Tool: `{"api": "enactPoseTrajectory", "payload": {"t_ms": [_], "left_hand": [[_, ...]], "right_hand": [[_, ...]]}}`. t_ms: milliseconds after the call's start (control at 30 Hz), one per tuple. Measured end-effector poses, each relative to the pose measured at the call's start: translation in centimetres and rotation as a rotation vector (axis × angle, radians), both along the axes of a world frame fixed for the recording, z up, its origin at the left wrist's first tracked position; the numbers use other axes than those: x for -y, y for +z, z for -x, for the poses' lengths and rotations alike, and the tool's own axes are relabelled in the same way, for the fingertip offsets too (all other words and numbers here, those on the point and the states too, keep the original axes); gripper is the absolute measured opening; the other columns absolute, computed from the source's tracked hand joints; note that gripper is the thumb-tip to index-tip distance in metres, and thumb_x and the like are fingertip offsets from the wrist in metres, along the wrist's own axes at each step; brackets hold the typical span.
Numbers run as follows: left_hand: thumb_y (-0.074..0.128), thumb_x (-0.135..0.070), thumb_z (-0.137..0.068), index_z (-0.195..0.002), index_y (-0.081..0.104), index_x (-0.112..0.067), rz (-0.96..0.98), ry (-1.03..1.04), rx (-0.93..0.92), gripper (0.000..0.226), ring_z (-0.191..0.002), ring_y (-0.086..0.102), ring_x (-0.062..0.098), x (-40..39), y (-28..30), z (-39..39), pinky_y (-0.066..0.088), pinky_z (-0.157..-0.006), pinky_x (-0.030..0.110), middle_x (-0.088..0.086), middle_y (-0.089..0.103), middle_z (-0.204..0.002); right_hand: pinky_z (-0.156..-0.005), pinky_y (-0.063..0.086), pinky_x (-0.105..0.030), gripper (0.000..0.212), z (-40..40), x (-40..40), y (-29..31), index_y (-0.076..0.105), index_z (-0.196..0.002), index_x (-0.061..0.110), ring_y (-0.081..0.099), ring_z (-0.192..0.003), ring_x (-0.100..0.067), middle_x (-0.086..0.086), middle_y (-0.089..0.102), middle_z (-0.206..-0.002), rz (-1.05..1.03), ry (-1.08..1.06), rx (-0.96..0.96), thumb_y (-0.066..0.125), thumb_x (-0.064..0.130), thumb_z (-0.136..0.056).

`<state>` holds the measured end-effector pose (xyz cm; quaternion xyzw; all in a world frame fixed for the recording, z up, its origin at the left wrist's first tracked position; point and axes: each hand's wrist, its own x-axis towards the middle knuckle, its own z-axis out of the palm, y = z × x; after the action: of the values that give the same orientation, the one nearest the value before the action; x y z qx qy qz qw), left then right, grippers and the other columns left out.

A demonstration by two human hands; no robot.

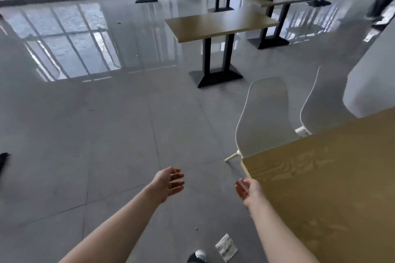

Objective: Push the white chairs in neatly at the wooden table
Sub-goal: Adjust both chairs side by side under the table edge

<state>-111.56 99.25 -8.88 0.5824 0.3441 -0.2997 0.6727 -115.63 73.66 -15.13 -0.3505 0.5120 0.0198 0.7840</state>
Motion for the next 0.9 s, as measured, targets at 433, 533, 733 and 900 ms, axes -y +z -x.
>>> {"api": "enactPoseTrajectory", "payload": {"t_ms": [433, 533, 733, 900], "left_hand": [[0.042, -0.011, -0.092, -0.098, 0.061, -0.006, 0.051, -0.252, 0.076, 0.020, -0.073, 0.061, 0.027, 4.7, 0.6, -33.9, 0.054, -0.063, 0.034, 0.010, 0.065, -0.094], [0.042, -0.010, -0.092, -0.100, 0.060, -0.005, 0.064, -0.350, 0.075, 0.021, -0.073, 0.060, 0.026, 6.2, 1.2, -43.6, 0.054, -0.065, 0.034, 0.010, 0.065, -0.095], [0.039, -0.010, -0.093, -0.106, 0.060, -0.005, 0.056, -0.523, 0.155, 0.025, -0.074, 0.060, 0.025, 12.2, 4.0, -59.3, 0.054, -0.069, 0.034, 0.009, 0.065, -0.096], [0.039, -0.010, -0.093, -0.101, 0.060, -0.007, 0.076, -0.743, 0.111, 0.023, -0.075, 0.061, 0.025, 21.8, 2.7, -67.5, 0.054, -0.067, 0.034, 0.009, 0.065, -0.095]], "right_hand": [[-0.031, 0.047, -0.022, 0.019, -27.5, 3.1, 1.3, 0.049, -0.075, 0.008, 0.058, -0.029, -0.014, -0.010, 0.058, -0.065, 0.035, -0.283, 0.024, 0.040, 0.000, -0.090], [-0.030, 0.046, -0.020, 0.022, -33.9, 3.6, 0.6, 0.047, -0.070, 0.004, 0.056, -0.026, -0.014, -0.010, 0.058, -0.040, 0.035, -0.384, 0.009, 0.038, -0.001, -0.090], [-0.040, 0.051, -0.017, 0.018, -43.5, 6.0, 1.4, 0.048, -0.076, 0.006, 0.061, -0.033, -0.008, 0.001, 0.060, -0.035, 0.010, -0.476, 0.029, 0.040, 0.003, -0.091], [-0.035, 0.049, -0.020, 0.022, -50.6, 10.8, -0.4, 0.048, -0.072, -0.003, 0.061, -0.034, -0.012, -0.006, 0.058, -0.035, 0.006, -0.675, 0.043, 0.037, -0.005, -0.092]]}}
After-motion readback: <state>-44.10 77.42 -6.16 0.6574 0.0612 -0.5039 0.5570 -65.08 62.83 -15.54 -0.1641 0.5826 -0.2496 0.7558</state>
